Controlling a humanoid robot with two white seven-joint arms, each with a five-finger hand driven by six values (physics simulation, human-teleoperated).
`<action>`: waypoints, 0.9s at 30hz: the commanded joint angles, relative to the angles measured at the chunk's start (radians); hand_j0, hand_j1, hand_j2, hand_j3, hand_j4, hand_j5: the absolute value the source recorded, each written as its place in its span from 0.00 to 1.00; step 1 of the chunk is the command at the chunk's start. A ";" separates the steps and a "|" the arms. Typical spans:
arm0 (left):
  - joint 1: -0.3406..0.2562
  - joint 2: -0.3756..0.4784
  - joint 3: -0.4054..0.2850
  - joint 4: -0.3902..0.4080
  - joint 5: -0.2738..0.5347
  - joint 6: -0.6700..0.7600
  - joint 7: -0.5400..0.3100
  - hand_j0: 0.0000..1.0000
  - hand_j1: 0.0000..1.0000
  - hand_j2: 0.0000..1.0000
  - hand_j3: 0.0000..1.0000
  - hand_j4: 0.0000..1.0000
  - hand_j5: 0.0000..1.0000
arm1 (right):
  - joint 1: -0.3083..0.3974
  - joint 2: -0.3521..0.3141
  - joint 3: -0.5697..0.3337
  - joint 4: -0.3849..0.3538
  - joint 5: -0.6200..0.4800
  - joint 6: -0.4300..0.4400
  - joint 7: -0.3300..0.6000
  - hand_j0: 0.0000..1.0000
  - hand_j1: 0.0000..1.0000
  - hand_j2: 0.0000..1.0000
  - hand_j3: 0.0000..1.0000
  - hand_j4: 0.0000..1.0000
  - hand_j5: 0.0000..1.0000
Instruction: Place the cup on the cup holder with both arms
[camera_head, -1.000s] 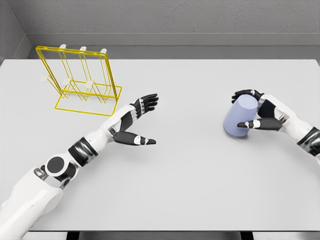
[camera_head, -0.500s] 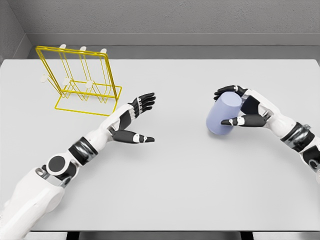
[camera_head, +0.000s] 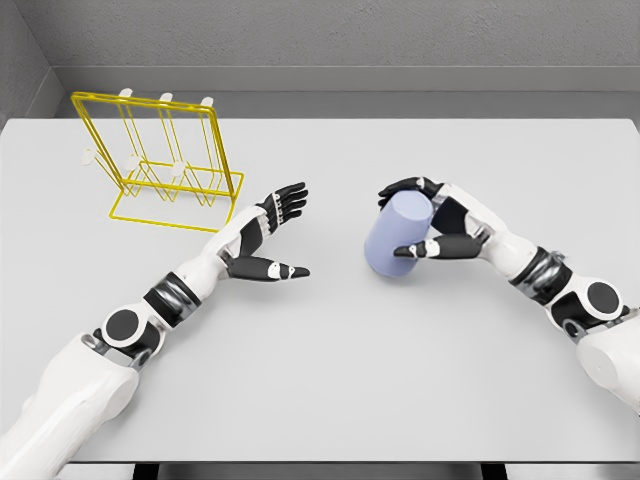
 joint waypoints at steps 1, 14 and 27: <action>0.000 -0.001 0.000 0.001 0.004 -0.002 0.000 1.00 1.00 1.00 1.00 1.00 1.00 | 0.000 0.022 0.000 0.001 0.004 0.004 0.000 0.68 0.68 0.68 0.68 0.68 0.68; 0.000 -0.033 0.014 0.052 0.004 -0.019 -0.003 1.00 1.00 1.00 1.00 1.00 1.00 | -0.008 0.114 0.015 0.053 0.076 0.012 -0.012 0.68 0.68 0.68 0.68 0.68 0.68; 0.009 -0.033 0.022 0.052 0.004 -0.035 -0.006 1.00 1.00 1.00 1.00 1.00 1.00 | -0.041 0.177 0.024 0.131 0.133 0.014 -0.026 0.67 0.67 0.67 0.67 0.67 0.67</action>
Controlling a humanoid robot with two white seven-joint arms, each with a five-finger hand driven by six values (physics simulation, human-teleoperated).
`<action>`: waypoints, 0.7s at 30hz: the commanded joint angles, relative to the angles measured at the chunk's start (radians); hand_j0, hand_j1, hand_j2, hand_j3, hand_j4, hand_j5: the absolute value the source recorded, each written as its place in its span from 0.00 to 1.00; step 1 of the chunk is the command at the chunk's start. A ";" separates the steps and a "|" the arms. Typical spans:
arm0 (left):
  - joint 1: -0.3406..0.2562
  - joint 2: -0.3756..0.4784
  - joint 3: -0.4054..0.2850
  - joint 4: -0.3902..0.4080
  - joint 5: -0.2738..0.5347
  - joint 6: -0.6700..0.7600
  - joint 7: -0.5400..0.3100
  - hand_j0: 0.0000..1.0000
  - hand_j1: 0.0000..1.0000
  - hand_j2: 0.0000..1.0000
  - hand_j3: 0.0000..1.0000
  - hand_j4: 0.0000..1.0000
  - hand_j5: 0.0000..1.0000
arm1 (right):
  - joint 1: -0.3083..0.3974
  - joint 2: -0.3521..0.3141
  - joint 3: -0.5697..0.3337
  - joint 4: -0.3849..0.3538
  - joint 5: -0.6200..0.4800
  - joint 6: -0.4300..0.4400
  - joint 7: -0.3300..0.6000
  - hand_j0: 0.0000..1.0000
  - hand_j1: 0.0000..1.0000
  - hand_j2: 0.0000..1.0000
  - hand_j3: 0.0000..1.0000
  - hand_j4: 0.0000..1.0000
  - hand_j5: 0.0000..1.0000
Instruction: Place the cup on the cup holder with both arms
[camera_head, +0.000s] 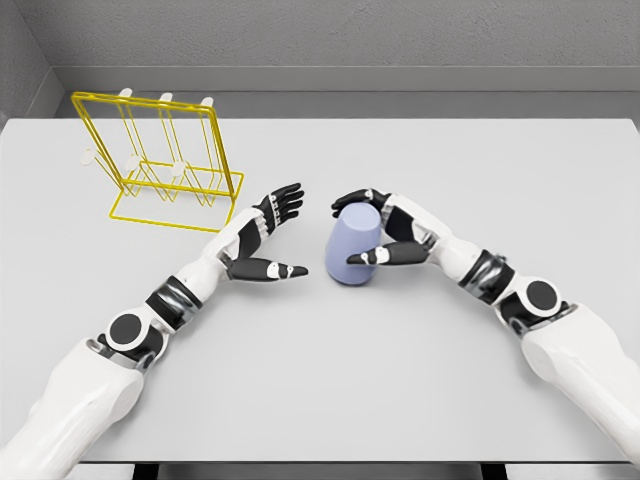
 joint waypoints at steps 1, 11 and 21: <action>0.000 -0.003 0.000 0.002 0.004 -0.001 0.000 1.00 1.00 1.00 1.00 1.00 1.00 | 0.000 0.008 0.000 0.003 -0.004 0.000 -0.001 0.67 0.67 0.67 0.67 0.67 0.67; 0.002 -0.003 0.002 0.011 -0.042 -0.021 0.002 1.00 1.00 1.00 1.00 1.00 1.00 | -0.008 0.009 0.000 0.006 -0.002 0.017 -0.001 0.86 0.86 0.86 0.86 0.86 0.86; 0.003 -0.007 0.002 0.011 -0.041 -0.031 0.002 1.00 1.00 1.00 1.00 1.00 1.00 | -0.014 0.000 0.000 0.006 0.031 0.028 -0.001 1.00 1.00 1.00 1.00 1.00 1.00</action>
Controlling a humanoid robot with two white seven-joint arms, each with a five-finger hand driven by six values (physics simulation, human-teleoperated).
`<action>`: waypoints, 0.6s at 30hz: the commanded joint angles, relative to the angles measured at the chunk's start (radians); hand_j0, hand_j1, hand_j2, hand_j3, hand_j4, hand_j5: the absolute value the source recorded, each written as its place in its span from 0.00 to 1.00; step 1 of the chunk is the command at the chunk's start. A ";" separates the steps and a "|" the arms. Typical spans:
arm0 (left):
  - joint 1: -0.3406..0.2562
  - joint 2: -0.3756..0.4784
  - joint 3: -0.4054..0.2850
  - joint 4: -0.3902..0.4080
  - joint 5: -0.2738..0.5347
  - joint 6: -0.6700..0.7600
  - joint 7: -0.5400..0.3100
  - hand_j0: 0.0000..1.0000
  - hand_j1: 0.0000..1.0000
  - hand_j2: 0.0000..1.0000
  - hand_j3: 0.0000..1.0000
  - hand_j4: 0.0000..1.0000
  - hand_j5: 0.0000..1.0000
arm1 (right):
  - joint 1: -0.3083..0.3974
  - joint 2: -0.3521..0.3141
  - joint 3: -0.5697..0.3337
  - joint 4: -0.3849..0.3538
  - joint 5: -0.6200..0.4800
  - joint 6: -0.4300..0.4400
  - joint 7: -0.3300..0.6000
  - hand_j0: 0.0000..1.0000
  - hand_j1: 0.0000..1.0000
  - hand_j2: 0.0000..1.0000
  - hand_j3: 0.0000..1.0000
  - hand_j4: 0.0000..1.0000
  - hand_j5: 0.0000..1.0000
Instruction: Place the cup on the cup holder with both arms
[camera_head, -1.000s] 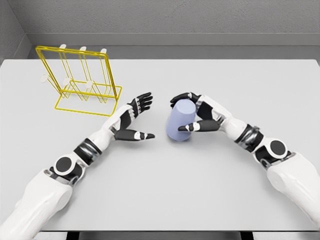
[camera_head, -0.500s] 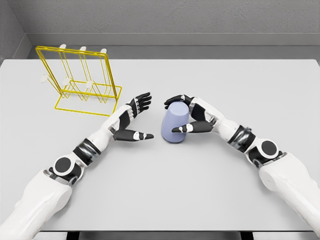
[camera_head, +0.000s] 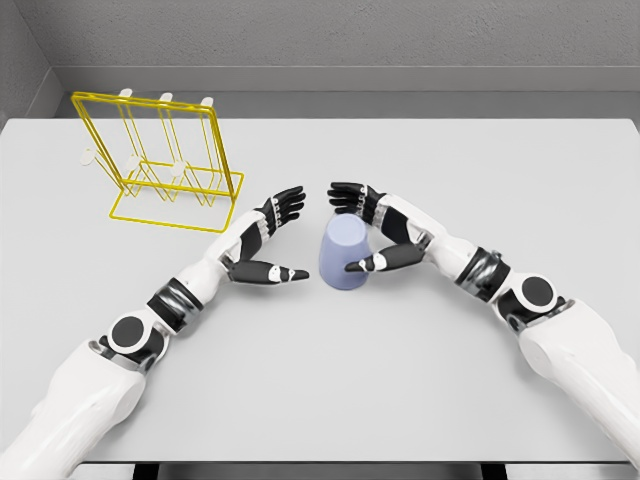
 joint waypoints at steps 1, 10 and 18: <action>0.000 0.000 0.000 -0.002 0.004 -0.006 -0.001 1.00 1.00 1.00 1.00 1.00 1.00 | 0.000 -0.008 -0.001 -0.001 -0.004 0.001 0.000 1.00 1.00 1.00 1.00 1.00 1.00; 0.008 -0.014 -0.003 -0.005 0.000 -0.006 -0.004 1.00 1.00 1.00 1.00 1.00 1.00 | -0.011 -0.074 0.018 -0.002 0.008 -0.004 0.002 1.00 1.00 1.00 1.00 1.00 1.00; 0.012 -0.051 -0.012 -0.002 -0.033 -0.020 -0.006 1.00 1.00 1.00 1.00 1.00 1.00 | -0.086 -0.255 0.018 -0.006 0.010 -0.027 0.002 1.00 1.00 1.00 1.00 1.00 1.00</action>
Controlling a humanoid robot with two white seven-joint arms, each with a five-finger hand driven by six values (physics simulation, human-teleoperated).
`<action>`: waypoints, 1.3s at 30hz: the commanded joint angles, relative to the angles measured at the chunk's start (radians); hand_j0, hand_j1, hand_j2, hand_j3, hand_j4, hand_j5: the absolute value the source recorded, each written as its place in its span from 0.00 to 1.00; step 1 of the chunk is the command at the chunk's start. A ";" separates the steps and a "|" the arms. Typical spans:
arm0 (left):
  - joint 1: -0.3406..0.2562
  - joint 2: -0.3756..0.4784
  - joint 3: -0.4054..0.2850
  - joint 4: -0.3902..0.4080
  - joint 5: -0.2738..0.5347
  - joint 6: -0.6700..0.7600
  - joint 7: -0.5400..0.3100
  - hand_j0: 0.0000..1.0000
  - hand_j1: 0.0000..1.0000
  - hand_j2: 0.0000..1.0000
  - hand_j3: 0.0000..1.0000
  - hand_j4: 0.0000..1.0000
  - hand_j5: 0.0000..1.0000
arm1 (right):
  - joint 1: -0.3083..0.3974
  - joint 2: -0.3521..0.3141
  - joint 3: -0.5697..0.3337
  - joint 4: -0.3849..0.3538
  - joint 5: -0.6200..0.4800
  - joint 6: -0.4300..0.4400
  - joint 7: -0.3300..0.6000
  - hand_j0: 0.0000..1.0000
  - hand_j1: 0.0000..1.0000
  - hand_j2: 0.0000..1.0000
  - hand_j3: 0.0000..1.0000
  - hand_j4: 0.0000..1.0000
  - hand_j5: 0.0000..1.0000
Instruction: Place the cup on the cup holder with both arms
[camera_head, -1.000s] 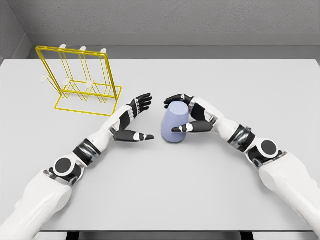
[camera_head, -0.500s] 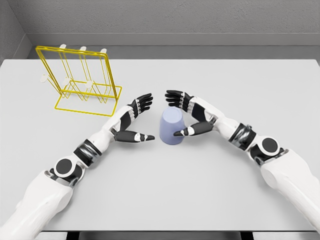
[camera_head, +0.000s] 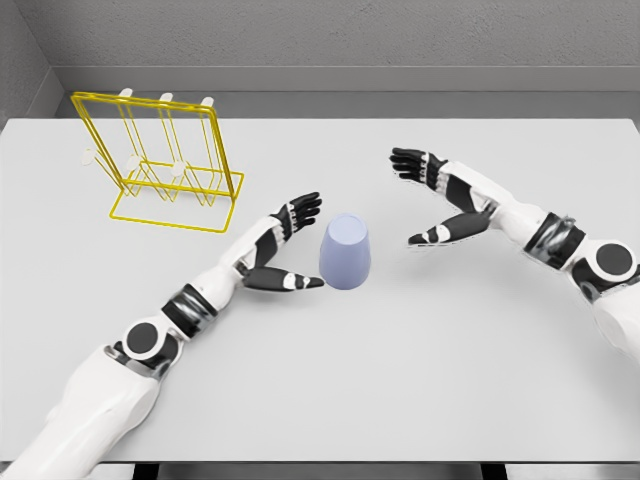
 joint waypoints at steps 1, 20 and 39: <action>0.000 -0.021 -0.002 0.002 -0.015 -0.001 0.000 1.00 1.00 1.00 1.00 1.00 1.00 | 0.000 -0.071 0.000 -0.001 -0.004 -0.012 0.000 1.00 1.00 1.00 1.00 1.00 1.00; -0.006 -0.025 -0.002 0.029 -0.020 -0.001 -0.001 1.00 1.00 1.00 1.00 1.00 1.00 | -0.107 -0.267 0.029 0.001 0.364 -0.158 0.000 1.00 1.00 1.00 1.00 1.00 1.00; -0.034 -0.080 -0.004 0.064 -0.034 0.002 -0.001 1.00 1.00 1.00 1.00 1.00 1.00 | -0.143 -0.301 0.028 0.002 0.358 -0.158 0.000 1.00 1.00 1.00 1.00 1.00 1.00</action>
